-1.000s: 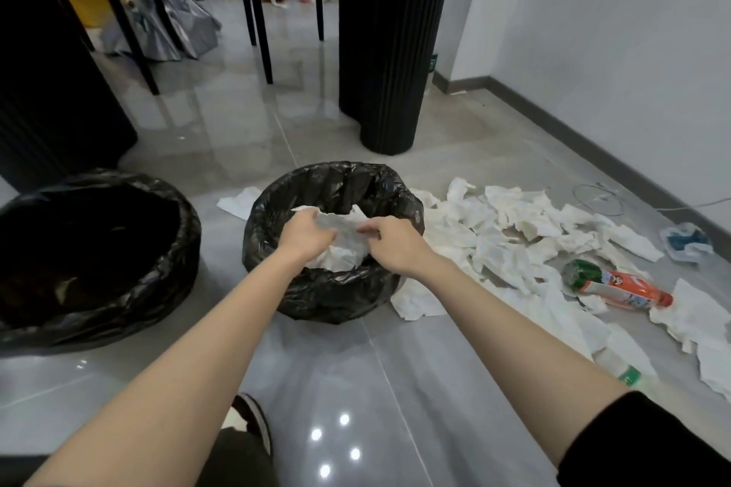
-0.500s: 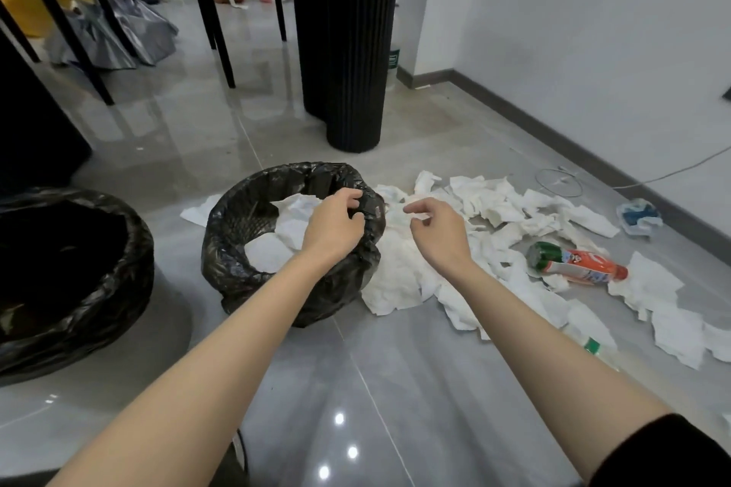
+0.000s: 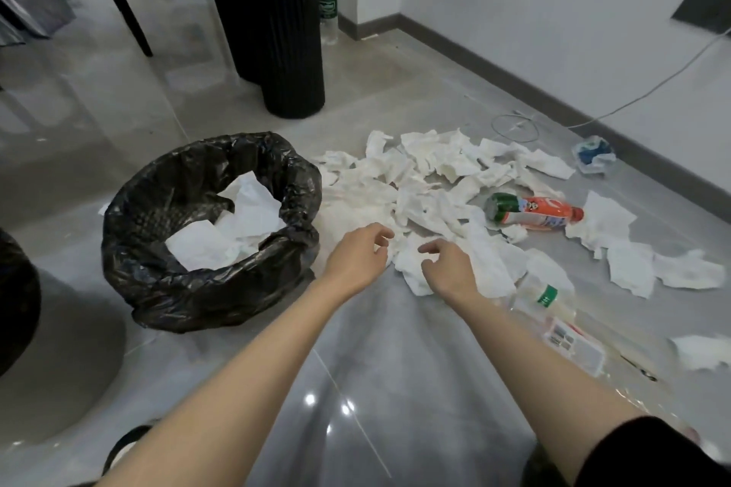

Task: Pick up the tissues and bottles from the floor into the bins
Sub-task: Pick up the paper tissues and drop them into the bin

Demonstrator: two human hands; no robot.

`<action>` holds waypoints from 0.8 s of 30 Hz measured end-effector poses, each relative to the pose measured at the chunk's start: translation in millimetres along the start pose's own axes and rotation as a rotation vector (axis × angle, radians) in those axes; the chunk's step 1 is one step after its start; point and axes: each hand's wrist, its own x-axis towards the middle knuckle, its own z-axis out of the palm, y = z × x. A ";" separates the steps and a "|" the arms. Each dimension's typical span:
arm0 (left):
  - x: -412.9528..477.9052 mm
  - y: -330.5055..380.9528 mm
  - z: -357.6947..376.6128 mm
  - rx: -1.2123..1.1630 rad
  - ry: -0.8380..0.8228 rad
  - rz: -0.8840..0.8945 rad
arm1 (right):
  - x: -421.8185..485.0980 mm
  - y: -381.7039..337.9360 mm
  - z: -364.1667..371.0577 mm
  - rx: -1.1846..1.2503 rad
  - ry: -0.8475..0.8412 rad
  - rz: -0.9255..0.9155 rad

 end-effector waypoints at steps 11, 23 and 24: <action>11.6 -49.0 48.2 0.006 -0.125 -0.184 | 8.6 34.6 28.9 -0.456 -0.321 -0.038; 12.5 -54.2 44.9 -0.091 -0.054 -0.191 | 17.1 20.5 16.2 -0.021 0.128 0.025; 11.8 -52.7 44.1 -0.106 -0.043 -0.185 | 16.7 18.4 12.6 0.028 0.163 0.036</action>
